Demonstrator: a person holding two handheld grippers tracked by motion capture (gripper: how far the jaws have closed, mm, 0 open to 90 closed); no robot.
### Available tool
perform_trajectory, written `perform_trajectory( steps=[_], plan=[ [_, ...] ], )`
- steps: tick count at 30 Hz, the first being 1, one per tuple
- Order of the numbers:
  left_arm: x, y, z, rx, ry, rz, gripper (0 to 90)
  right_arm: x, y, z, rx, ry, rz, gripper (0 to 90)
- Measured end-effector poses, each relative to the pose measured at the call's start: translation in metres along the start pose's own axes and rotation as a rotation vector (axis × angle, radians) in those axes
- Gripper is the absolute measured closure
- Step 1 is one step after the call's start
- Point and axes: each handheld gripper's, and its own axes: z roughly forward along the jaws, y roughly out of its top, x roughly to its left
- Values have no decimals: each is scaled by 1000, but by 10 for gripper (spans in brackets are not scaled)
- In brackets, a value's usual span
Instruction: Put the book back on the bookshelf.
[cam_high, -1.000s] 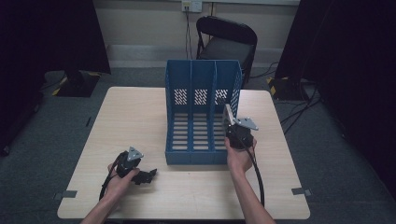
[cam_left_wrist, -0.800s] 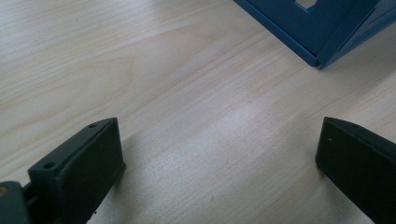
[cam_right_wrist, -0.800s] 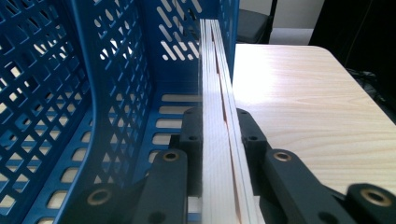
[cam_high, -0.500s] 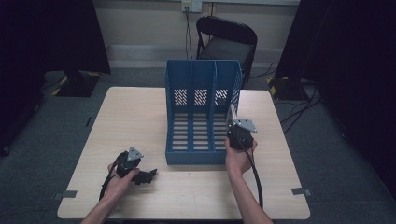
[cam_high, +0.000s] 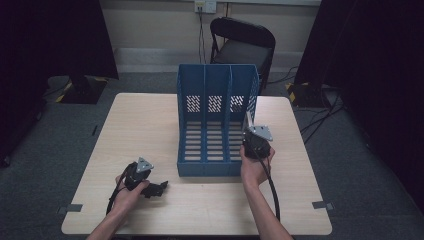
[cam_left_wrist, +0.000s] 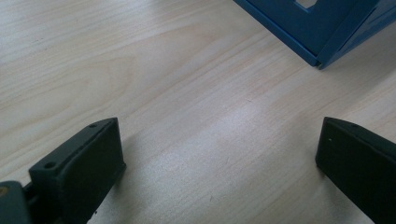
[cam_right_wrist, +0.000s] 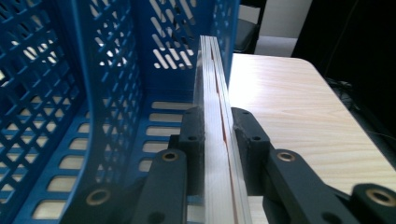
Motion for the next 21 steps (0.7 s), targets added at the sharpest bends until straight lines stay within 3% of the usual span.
perform_trajectory(
  steps=[15,21],
  plan=[
    [0,0,0,-1,0,1,2,-2,0,-2,18,40,43,632],
    [0,0,0,-1,0,1,2,-3,1,-5,17,50,38,598]
  ],
)
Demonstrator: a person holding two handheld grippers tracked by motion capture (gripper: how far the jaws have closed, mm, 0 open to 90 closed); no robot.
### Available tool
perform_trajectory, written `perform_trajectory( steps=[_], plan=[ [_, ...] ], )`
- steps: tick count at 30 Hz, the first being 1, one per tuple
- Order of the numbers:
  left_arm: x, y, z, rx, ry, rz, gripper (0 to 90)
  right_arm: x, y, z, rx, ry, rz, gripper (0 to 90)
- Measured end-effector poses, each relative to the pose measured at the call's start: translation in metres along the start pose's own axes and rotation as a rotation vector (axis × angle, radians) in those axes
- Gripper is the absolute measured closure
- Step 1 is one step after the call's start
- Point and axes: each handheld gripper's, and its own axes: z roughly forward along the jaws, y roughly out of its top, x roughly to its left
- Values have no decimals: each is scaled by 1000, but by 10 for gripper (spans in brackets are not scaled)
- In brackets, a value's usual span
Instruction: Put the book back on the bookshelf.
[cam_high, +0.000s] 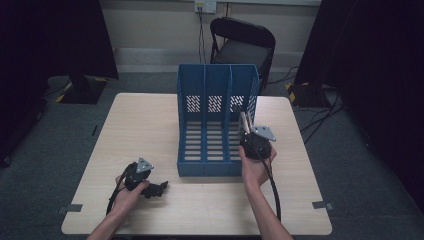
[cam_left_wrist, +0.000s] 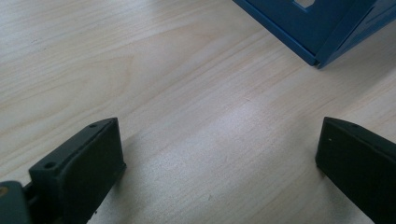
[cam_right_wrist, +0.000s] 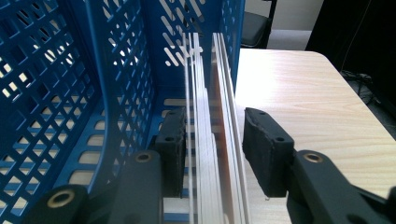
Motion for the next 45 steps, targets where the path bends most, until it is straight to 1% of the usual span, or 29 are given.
perform_trajectory(
  steps=[2,5,6,11,15,16,18,22,23,25,27,28,30,32,33,35,38,39,40,41,42,43,44,45],
  plan=[
    [0,0,0,0,0,0,2,0,0,0,1,3,0,593],
    [0,0,0,0,1,-1,2,-1,1,-1,5,26,-6,571],
    [0,0,0,0,1,-1,2,-2,1,-2,6,34,-2,568],
    [0,0,0,0,1,-1,2,-3,1,-3,7,42,-2,559],
    [0,0,0,0,1,-1,2,-6,3,-7,-9,51,2,554],
    [0,0,0,0,1,-1,2,-8,2,-9,-24,67,13,554],
    [0,0,0,0,1,-1,2,-8,2,-10,-27,64,13,551],
    [0,0,0,0,0,-1,2,-12,4,-14,-36,102,15,542],
    [0,0,0,0,0,-2,2,-13,4,-15,-38,126,15,540],
    [0,0,0,0,0,-1,2,-14,5,-17,-32,146,10,523],
    [0,0,0,0,0,-1,2,-17,6,-18,-19,189,1,492],
    [0,0,0,0,1,-1,2,-17,7,-18,-10,202,-4,479],
    [0,0,0,0,0,-1,2,-20,7,-19,-6,229,2,462],
    [0,0,0,0,0,-2,2,-23,7,-20,-3,247,4,421],
    [0,0,0,0,0,-2,2,-25,7,-21,1,269,0,384],
    [0,0,0,0,0,-1,2,-28,8,-23,7,304,-10,354],
    [0,0,0,0,0,-1,2,-30,9,-27,16,338,-31,309],
    [0,0,0,0,0,-1,2,-32,9,-29,22,364,-37,286],
    [0,0,0,0,0,-2,2,-35,8,-32,33,402,-39,263],
    [0,0,0,0,0,-1,2,-35,8,-32,33,402,-39,263],
    [0,0,0,0,0,-1,2,-37,8,-33,44,418,-41,254],
    [0,0,0,0,0,-2,2,-39,7,-34,53,435,-32,238],
    [0,0,0,0,0,-2,2,-41,6,-36,55,444,-32,231],
    [0,0,0,0,0,-1,2,-42,5,-37,58,443,-41,229]
  ],
)
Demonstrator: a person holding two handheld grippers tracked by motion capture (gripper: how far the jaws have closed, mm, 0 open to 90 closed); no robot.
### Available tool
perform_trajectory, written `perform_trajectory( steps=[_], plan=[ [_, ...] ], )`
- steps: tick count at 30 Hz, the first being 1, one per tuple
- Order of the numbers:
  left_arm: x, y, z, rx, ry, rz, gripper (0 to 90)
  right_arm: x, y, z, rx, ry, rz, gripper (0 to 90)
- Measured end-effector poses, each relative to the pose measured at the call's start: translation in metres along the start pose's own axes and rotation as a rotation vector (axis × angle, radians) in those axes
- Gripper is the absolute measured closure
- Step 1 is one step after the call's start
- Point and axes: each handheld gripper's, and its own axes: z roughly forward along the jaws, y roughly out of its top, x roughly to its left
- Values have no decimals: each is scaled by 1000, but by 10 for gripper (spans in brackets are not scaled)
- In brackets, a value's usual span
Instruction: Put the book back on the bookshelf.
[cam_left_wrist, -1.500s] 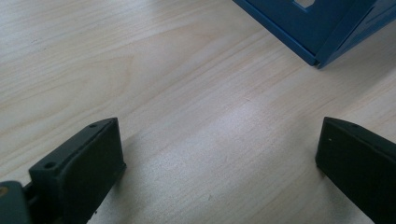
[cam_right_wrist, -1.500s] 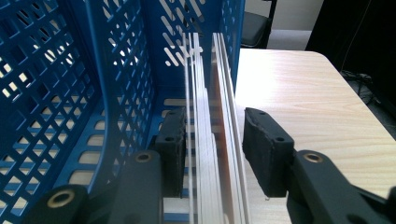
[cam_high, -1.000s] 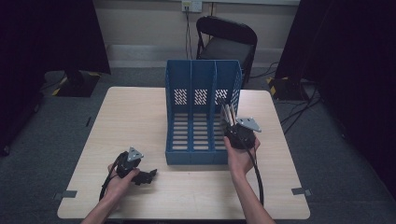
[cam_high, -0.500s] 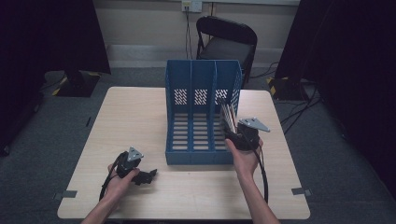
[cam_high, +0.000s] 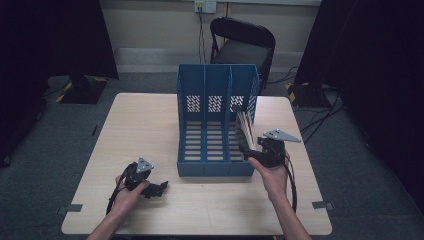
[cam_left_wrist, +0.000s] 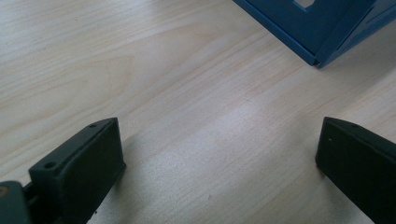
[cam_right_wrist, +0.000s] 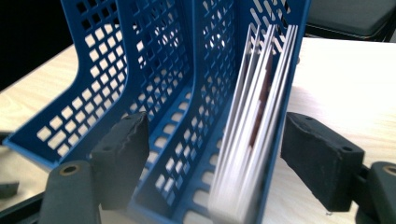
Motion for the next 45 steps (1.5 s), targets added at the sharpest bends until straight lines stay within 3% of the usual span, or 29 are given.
perform_trajectory(
  steps=[8,11,16,22,27,30,33,38,42,45],
  plan=[
    [0,0,0,0,-2,2,2,-1,-11,-19,3,44,-46,169],
    [0,0,0,0,-4,4,2,-3,-21,-25,33,63,-42,155],
    [0,-1,-1,0,-4,9,2,-8,-38,-32,78,40,-66,149],
    [0,-1,-1,0,-5,11,2,-16,-60,-39,129,61,-73,142],
    [-1,-1,-1,-1,-6,7,2,-19,-75,-35,208,38,-111,144],
    [-1,-1,-1,-1,-5,7,2,-21,-85,-30,253,58,-110,145],
    [-1,-1,-1,-1,-6,8,2,-23,-94,-23,291,44,-121,148],
    [-3,0,0,3,-17,20,0,-25,-107,-9,362,-19,-114,189],
    [-3,0,0,2,-20,20,0,-23,-113,0,352,-56,-156,141],
    [-3,0,0,1,-19,20,0,-21,-117,1,309,-62,-151,122]
  ],
)
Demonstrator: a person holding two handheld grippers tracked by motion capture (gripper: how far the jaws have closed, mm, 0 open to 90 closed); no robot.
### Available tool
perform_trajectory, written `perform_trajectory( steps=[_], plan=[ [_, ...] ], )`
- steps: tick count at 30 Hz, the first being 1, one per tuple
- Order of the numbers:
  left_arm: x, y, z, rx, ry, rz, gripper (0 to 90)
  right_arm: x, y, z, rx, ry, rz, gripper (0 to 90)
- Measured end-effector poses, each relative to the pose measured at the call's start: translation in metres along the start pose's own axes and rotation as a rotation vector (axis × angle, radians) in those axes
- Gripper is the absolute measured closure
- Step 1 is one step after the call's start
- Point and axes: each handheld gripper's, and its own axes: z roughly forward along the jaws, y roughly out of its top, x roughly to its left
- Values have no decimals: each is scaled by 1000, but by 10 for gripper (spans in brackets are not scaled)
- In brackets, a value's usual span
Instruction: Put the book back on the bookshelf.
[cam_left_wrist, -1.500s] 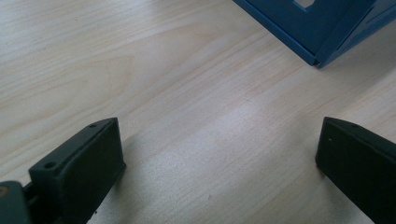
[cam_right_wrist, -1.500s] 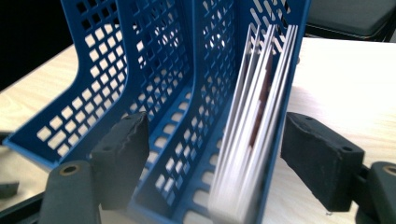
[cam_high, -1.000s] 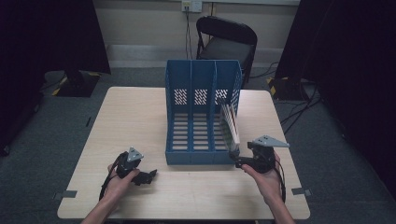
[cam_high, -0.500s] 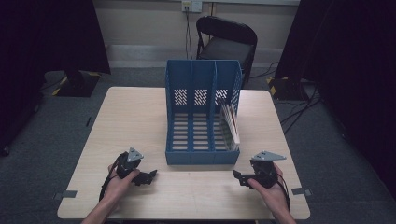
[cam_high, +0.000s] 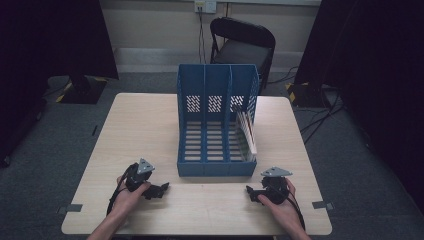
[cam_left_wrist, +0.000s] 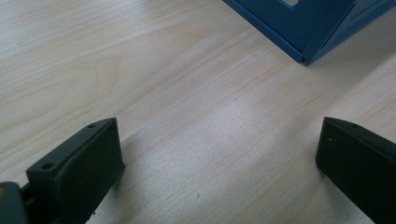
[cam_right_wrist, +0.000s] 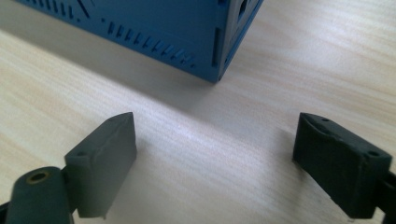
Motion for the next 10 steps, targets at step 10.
perform_trajectory(
  steps=[10],
  plan=[
    [0,0,0,1,-1,1,0,1,-5,2,-57,7,-5,122]
  ],
)
